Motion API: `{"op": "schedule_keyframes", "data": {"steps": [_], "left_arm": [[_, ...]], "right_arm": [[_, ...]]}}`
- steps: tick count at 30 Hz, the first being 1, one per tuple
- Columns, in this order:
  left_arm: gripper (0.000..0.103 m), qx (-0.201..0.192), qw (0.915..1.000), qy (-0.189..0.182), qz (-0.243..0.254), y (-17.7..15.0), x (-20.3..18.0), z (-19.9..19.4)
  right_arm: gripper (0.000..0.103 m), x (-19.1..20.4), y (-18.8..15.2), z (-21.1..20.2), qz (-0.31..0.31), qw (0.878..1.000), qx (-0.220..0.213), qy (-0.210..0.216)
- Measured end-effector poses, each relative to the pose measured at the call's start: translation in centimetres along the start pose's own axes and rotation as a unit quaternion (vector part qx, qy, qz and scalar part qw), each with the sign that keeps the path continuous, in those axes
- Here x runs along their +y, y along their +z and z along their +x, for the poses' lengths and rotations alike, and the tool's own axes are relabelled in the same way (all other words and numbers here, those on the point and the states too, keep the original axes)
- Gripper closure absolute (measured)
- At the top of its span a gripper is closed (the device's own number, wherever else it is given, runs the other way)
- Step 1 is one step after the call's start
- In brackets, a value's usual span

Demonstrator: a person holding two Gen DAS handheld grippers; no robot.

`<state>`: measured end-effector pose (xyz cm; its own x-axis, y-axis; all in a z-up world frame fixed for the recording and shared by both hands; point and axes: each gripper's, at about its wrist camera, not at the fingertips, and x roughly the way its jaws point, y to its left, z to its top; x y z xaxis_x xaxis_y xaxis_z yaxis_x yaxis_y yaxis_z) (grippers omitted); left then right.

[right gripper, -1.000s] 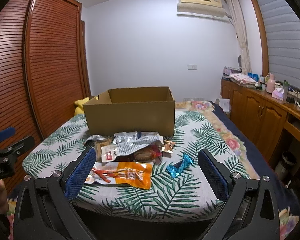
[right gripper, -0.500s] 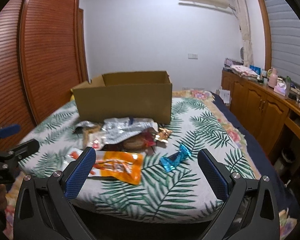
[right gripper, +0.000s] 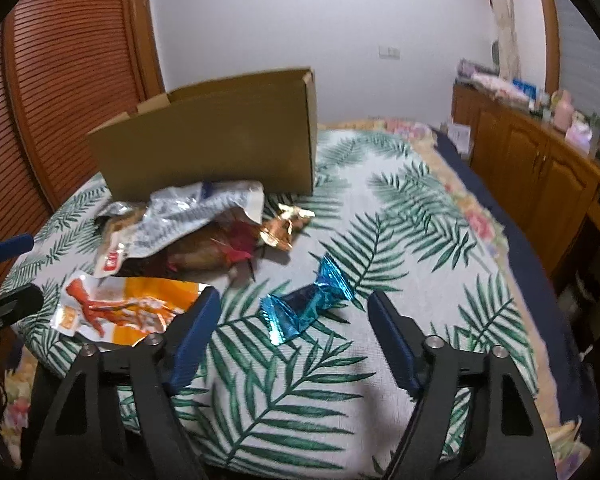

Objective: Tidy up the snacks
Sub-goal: 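Grasp the orange chicken-feet bag with the left tool while the right tool grasps the blue candy, then lift the orange bag and blue candy and carry both over the box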

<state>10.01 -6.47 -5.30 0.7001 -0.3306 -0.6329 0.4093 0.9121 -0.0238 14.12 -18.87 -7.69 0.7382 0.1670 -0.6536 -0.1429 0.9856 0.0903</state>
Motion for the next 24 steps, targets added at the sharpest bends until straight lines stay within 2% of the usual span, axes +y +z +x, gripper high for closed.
{"op": "schedule_keyframes", "data": {"steps": [7, 12, 13, 14, 16, 18, 20, 24], "left_arm": [[0.015, 0.017, 0.9982, -0.05, 0.028, 0.5, -0.5, 1.5], [0.02, 0.03, 0.9952, -0.076, 0.054, 0.8, -1.2, 2.7], [0.027, 0.033, 0.9945, -0.08, 0.058, 0.9, -1.3, 2.9], [0.03, 0.036, 0.9938, -0.084, 0.063, 0.9, -1.5, 3.1], [0.034, 0.04, 0.992, -0.093, 0.075, 1.0, -1.7, 3.5], [0.04, 0.047, 0.9897, -0.101, 0.09, 1.0, -2.1, 3.9], [0.04, 0.068, 0.9853, -0.113, 0.109, 1.0, -2.5, 4.7], [0.033, 0.086, 0.9807, -0.103, 0.142, 0.9, -3.0, 6.0]], "right_arm": [[0.045, -0.5, 0.5, 2.2, 0.014, 0.999, 0.03, 0.02], [0.054, -0.5, 1.1, 3.7, -0.002, 0.999, 0.045, 0.008], [0.061, -0.6, 1.2, 4.0, -0.005, 0.999, 0.048, 0.005], [0.07, -0.7, 1.3, 4.3, -0.011, 0.999, 0.053, -0.001], [0.079, -1.0, 1.4, 4.6, -0.019, 0.998, 0.055, -0.007], [0.081, -1.2, 1.5, 4.7, -0.024, 0.998, 0.057, -0.008], [0.081, -1.5, 1.5, 4.7, -0.026, 0.998, 0.059, -0.005], [0.081, -1.3, 1.3, 4.6, -0.039, 0.998, 0.057, -0.009]]}}
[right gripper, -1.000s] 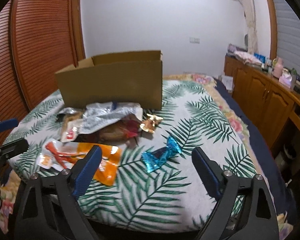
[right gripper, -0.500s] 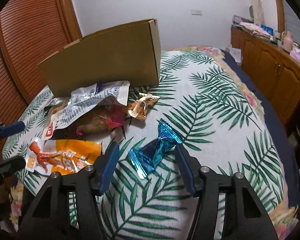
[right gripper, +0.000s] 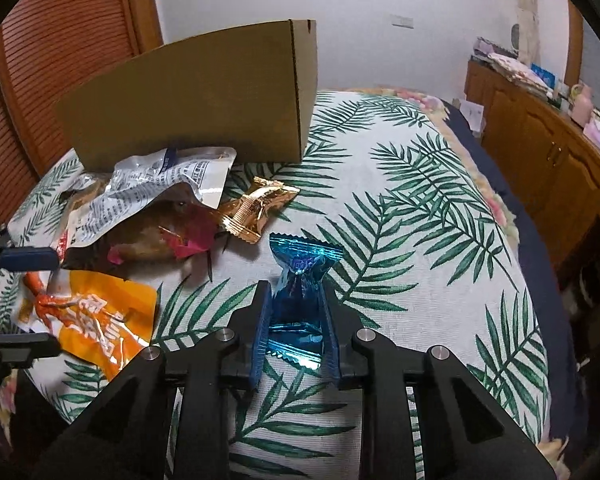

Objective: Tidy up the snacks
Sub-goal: 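Lift the orange bag and blue candy and carry both over the box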

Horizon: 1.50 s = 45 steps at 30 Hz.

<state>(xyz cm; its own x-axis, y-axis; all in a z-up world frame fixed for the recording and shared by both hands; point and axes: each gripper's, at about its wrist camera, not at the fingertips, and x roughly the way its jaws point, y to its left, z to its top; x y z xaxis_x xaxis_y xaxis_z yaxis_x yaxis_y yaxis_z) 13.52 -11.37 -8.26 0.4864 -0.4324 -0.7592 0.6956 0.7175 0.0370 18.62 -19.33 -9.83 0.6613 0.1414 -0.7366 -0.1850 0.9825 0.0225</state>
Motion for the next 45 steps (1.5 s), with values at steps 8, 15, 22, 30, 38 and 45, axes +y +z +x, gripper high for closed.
{"op": "schedule_keyframes", "data": {"steps": [8, 15, 22, 30, 38, 45], "left_arm": [[0.023, 0.033, 0.9989, -0.022, 0.025, -0.2, 0.0, 1.1], [0.018, 0.049, 0.9973, -0.031, 0.046, -0.9, -0.3, 1.6], [0.034, 0.042, 0.9979, -0.046, 0.017, -1.2, 0.4, 1.4], [0.056, 0.01, 0.9982, -0.045, -0.04, -2.8, 2.5, -1.6], [0.063, -0.008, 0.9971, -0.05, -0.057, -3.9, 3.5, -2.8], [0.063, -0.034, 0.9951, -0.06, -0.07, -4.7, 3.9, -4.4]], "right_arm": [[0.08, 0.1, -0.3, 0.1, -0.008, 1.0, -0.007, 0.0], [0.08, 0.1, -0.3, 0.2, -0.011, 1.0, -0.01, 0.001], [0.08, 0.1, -0.4, 0.2, -0.012, 1.0, -0.01, 0.0], [0.081, 0.2, -0.8, -0.3, -0.019, 1.0, -0.006, 0.0], [0.082, 0.7, -1.0, -0.7, -0.021, 1.0, -0.001, 0.007], [0.082, 1.1, -1.0, -1.6, -0.02, 1.0, -0.009, 0.014]]}}
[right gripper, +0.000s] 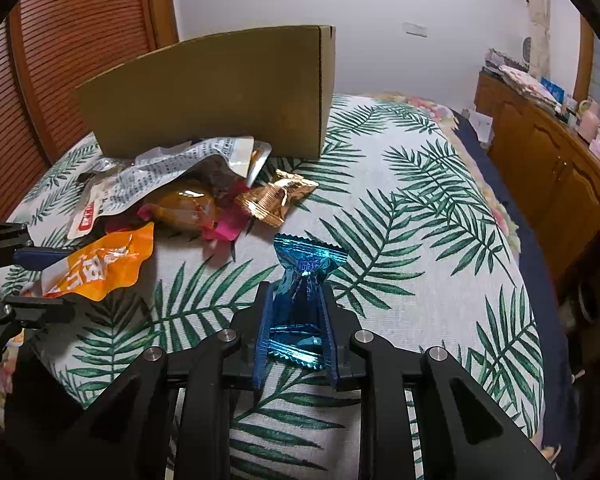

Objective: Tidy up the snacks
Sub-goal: 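Lift the orange bag and blue candy and carry both over the box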

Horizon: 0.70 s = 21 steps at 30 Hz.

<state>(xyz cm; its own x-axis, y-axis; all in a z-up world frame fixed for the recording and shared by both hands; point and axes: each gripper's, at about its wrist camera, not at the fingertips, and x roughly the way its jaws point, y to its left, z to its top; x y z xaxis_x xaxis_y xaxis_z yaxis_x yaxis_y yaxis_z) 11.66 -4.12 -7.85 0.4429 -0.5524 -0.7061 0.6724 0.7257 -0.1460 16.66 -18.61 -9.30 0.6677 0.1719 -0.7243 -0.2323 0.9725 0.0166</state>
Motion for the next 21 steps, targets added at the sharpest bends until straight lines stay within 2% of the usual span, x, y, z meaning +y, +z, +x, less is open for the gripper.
{"op": "schedule_keyframes", "data": {"steps": [12, 21], "left_arm": [[0.063, -0.066, 0.9977, 0.004, -0.014, 0.0, 0.5, -4.1], [0.062, -0.107, 0.9934, 0.029, -0.031, 2.4, 2.5, -5.9]], "right_arm": [[0.082, 0.7, 1.3, -1.9, -0.002, 1.0, -0.025, 0.007], [0.082, 1.8, 3.3, -3.5, -0.015, 0.998, -0.052, 0.016]]}}
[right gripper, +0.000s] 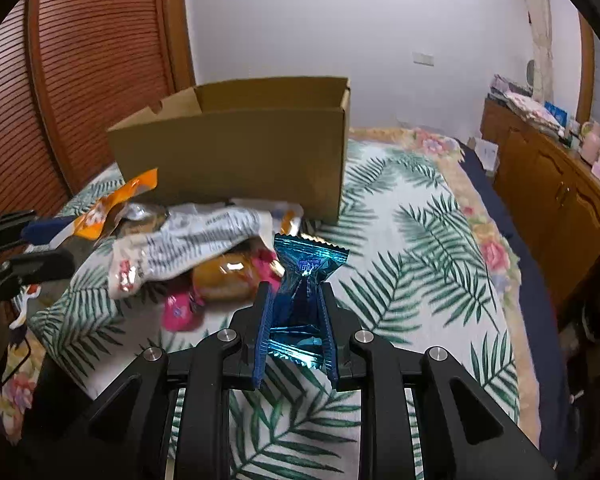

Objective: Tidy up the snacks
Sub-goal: 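Lift the orange bag and blue candy and carry both over the box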

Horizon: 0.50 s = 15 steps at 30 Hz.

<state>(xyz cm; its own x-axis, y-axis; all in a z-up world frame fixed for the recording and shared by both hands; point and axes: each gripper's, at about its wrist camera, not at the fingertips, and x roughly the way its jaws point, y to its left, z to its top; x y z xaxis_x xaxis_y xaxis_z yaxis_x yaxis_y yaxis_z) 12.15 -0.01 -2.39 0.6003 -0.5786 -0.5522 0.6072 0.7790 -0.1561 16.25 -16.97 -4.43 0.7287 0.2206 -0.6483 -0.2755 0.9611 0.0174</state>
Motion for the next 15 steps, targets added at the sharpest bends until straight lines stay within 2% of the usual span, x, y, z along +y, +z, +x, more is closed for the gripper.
{"op": "schedule_keyframes", "data": {"steps": [6, 15], "left_arm": [[0.061, -0.023, 0.9993, 0.026, -0.012, 2.0, 2.7, -0.7], [0.061, -0.063, 0.9961, 0.06, -0.017, 7.2, 6.9, -0.5]], "right_arm": [[0.082, 1.4, 2.6, -0.3, -0.021, 1.0, -0.02, 0.008], [0.082, 2.9, 8.4, -0.2, -0.049, 0.997, -0.062, 0.016]]}}
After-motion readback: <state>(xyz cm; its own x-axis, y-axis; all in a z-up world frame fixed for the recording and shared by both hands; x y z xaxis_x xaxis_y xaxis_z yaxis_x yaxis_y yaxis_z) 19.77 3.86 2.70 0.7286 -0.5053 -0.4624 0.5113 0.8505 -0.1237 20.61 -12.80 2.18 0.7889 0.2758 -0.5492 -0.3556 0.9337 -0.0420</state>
